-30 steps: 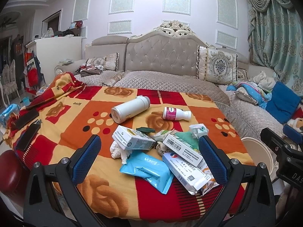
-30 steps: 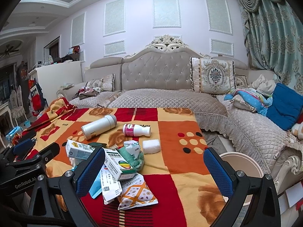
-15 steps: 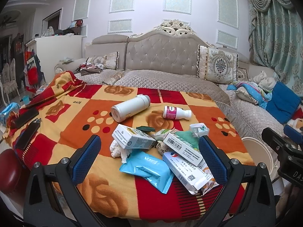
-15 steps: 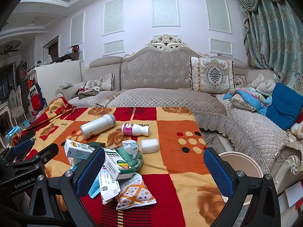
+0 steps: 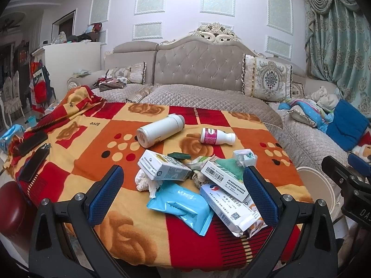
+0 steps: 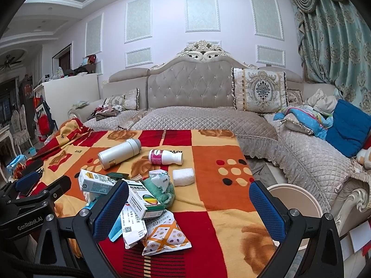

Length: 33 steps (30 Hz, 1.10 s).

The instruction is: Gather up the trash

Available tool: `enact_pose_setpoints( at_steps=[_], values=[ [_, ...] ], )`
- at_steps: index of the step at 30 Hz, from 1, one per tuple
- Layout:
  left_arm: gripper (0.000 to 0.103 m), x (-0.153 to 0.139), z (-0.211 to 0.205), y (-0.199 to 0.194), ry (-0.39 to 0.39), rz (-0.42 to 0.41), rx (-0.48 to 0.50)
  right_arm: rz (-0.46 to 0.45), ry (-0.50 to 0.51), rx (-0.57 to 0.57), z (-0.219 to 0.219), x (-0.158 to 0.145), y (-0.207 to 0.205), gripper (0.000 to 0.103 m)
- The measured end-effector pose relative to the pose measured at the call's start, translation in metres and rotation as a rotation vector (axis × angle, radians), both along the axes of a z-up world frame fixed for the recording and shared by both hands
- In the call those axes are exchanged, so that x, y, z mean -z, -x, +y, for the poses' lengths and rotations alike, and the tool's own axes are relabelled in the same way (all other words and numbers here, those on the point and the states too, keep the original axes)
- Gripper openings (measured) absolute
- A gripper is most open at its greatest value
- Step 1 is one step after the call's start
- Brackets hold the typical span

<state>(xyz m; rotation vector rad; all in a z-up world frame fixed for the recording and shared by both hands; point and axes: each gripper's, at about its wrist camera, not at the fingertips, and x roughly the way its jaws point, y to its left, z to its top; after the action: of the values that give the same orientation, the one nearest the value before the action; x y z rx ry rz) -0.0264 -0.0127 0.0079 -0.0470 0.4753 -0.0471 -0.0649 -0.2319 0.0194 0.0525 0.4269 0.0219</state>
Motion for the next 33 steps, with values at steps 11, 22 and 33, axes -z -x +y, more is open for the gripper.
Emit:
enact_pose_setpoints(
  at_steps=[11, 22, 33],
  values=[
    [0.102, 0.011, 0.003, 0.003, -0.006, 0.017, -0.005, 0.011, -0.012, -0.001, 0.000, 0.002, 0.000, 0.103],
    [0.102, 0.009, 0.002, 0.004, -0.005, 0.021, -0.006, 0.020, -0.015, -0.001, -0.003, 0.002, 0.000, 0.103],
    [0.102, 0.009, 0.003, 0.002, -0.004, 0.024, -0.005, 0.029, -0.012, -0.002, -0.002, 0.004, -0.001, 0.103]
  ],
)
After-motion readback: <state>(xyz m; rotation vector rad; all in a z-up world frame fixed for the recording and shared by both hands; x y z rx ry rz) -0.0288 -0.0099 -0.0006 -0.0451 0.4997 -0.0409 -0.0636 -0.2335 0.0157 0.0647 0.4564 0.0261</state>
